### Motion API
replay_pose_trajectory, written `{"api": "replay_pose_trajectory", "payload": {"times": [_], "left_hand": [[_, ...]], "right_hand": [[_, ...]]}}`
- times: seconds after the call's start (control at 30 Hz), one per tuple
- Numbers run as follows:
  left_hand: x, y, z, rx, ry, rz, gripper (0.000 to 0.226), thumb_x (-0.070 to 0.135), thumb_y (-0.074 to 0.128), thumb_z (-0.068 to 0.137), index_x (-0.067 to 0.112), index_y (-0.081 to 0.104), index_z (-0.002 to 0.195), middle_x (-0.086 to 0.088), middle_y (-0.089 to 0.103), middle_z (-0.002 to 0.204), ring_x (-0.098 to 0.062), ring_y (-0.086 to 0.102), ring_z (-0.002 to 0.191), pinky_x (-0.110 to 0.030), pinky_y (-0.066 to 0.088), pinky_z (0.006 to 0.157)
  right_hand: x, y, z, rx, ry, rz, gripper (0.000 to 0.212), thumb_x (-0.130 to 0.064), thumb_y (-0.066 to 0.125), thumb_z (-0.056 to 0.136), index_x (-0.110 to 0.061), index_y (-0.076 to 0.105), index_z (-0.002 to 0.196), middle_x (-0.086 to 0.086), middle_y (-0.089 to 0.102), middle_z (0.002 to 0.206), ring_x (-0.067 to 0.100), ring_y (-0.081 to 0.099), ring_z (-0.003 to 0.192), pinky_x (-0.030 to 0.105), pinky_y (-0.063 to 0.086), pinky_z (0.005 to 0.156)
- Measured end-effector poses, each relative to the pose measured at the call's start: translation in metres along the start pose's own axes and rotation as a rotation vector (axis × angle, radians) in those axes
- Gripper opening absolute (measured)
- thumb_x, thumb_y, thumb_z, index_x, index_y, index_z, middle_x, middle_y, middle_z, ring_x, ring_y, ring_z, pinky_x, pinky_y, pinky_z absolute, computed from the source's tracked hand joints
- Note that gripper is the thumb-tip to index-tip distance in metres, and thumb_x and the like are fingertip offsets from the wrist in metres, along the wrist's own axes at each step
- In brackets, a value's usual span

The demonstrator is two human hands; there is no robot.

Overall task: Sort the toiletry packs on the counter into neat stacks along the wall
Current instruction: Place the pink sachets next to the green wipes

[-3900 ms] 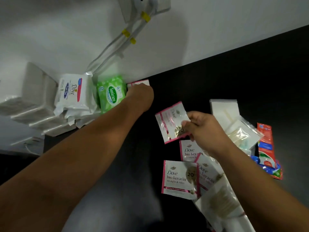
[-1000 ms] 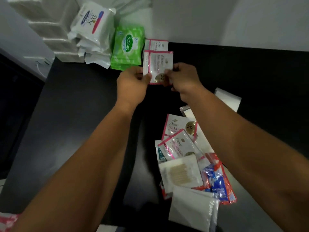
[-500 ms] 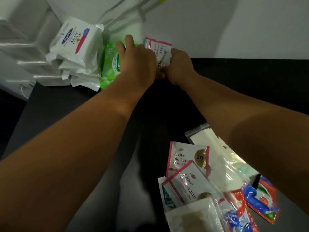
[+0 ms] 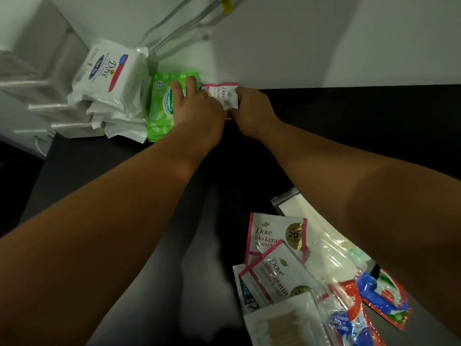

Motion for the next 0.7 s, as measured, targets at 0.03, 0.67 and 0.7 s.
{"api": "replay_pose_trajectory", "payload": {"times": [0.03, 0.67, 0.7], "left_hand": [[-0.001, -0.003, -0.005, 0.028, -0.003, -0.048, 0.029, 0.016, 0.051, 0.084, 0.011, 0.066, 0.109, -0.012, 0.061, 0.117, -0.041, 0.025, 0.135, -0.060, 0.010, 0.116], [0.057, 0.040, -0.210, -0.197, -0.007, -0.893, 0.070, 0.045, 0.069, 0.086, 0.024, 0.041, 0.147, 0.001, 0.045, 0.133, -0.020, 0.043, 0.122, -0.041, 0.040, 0.105], [0.058, 0.040, -0.213, -0.192, -0.005, -0.870, 0.070, 0.046, 0.069, 0.087, 0.027, 0.041, 0.147, 0.002, 0.045, 0.131, -0.019, 0.042, 0.122, -0.040, 0.039, 0.104]], "right_hand": [[-0.001, -0.004, -0.006, -0.003, -0.006, 0.018, 0.021, -0.011, 0.058, 0.090, -0.009, 0.065, 0.109, 0.008, 0.069, 0.112, 0.023, 0.063, 0.101, 0.031, 0.049, 0.087], [0.023, -0.057, -0.221, -0.453, -0.078, -0.353, 0.044, -0.031, 0.069, 0.084, -0.024, 0.060, 0.127, 0.002, 0.056, 0.122, 0.023, 0.051, 0.117, 0.040, 0.046, 0.097], [0.024, -0.056, -0.223, -0.445, -0.079, -0.342, 0.046, -0.029, 0.071, 0.083, -0.023, 0.060, 0.127, 0.002, 0.057, 0.123, 0.023, 0.051, 0.119, 0.040, 0.046, 0.098]]}}
Point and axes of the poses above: each hand's wrist, its own z-axis towards the middle knuckle, its own y-axis out of the palm, x = y × z, the point moved 1 cm from there along z, towards the middle knuckle
